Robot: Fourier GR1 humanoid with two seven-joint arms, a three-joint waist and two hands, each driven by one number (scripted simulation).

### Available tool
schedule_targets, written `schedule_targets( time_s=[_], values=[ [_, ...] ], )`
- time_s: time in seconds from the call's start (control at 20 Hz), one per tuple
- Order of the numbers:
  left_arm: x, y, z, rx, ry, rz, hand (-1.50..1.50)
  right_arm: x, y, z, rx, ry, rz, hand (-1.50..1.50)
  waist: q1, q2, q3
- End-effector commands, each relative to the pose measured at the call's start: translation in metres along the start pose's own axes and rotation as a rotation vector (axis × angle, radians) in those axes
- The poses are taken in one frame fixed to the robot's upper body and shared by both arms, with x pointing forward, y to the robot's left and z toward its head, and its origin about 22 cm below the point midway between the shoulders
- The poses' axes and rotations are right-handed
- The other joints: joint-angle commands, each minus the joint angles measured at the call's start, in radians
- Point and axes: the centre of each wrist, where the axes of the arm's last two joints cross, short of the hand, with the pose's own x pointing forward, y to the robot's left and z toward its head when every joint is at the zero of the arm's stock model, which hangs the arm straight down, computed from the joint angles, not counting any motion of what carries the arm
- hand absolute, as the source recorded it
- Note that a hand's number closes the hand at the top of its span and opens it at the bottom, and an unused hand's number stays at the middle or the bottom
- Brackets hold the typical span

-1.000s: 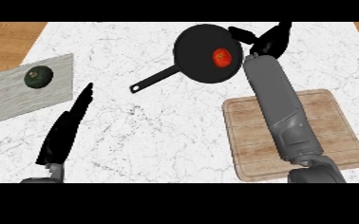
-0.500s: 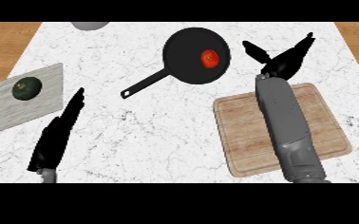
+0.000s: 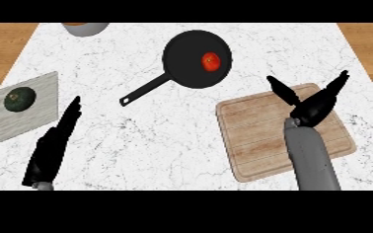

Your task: Pick the tomato from the cutting board and place it in the pan

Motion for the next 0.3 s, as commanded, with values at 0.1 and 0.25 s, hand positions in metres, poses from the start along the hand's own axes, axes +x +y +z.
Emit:
schedule_targets(
  time_s=[0.1,0.25],
  values=[
    [-0.005,0.002,0.012,-0.006,-0.007,0.005,0.0,-0.011,-0.075,0.008,0.022,-0.008,-0.005,-1.5,0.0,0.002,0.0],
    [-0.001,-0.005,0.003,0.002,0.003,-0.005,0.0,-0.011,-0.097,0.029,0.044,-0.017,-0.014,-1.5,0.006,0.005,0.0]
  ],
)
